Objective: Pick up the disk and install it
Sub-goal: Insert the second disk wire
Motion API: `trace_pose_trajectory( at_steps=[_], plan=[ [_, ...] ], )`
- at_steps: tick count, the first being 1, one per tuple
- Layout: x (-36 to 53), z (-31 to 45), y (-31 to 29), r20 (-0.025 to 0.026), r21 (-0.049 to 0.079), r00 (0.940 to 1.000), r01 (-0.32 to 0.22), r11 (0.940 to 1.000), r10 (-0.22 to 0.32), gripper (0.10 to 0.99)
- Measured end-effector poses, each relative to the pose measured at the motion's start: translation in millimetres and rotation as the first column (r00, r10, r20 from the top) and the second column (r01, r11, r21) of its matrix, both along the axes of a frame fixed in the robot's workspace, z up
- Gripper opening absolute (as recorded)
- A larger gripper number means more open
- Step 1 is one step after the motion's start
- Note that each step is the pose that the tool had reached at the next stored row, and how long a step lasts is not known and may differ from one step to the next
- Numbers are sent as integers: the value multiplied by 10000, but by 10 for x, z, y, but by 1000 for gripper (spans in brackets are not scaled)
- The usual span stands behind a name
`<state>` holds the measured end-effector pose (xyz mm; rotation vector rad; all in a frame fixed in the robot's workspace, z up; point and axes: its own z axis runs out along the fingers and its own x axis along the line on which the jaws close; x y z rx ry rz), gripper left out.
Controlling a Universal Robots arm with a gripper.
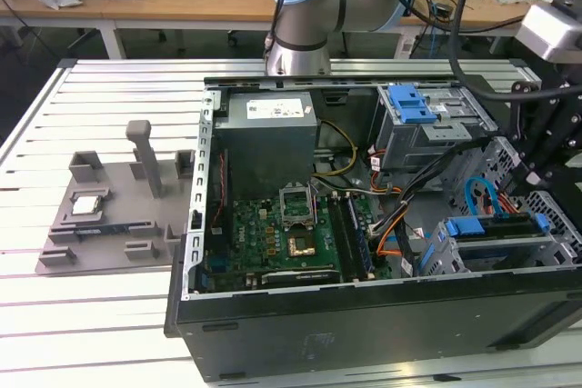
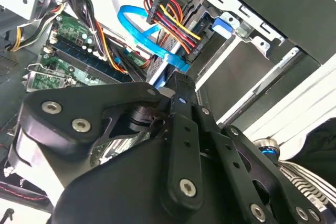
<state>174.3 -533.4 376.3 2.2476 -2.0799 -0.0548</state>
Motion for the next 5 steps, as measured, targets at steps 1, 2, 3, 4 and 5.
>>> trace_pose_trajectory(
  at_steps=[1,2,3,4,5],
  plan=[
    [0,0,0,0,0,10000,0,10000,0,106],
    [0,2,0,0,-2,10000,0,10000,0,106],
    [0,2,0,0,-3,10000,0,10000,0,106],
    [0,2,0,0,-2,10000,0,10000,0,106],
    [0,2,0,0,-2,10000,0,10000,0,106]
  ],
)
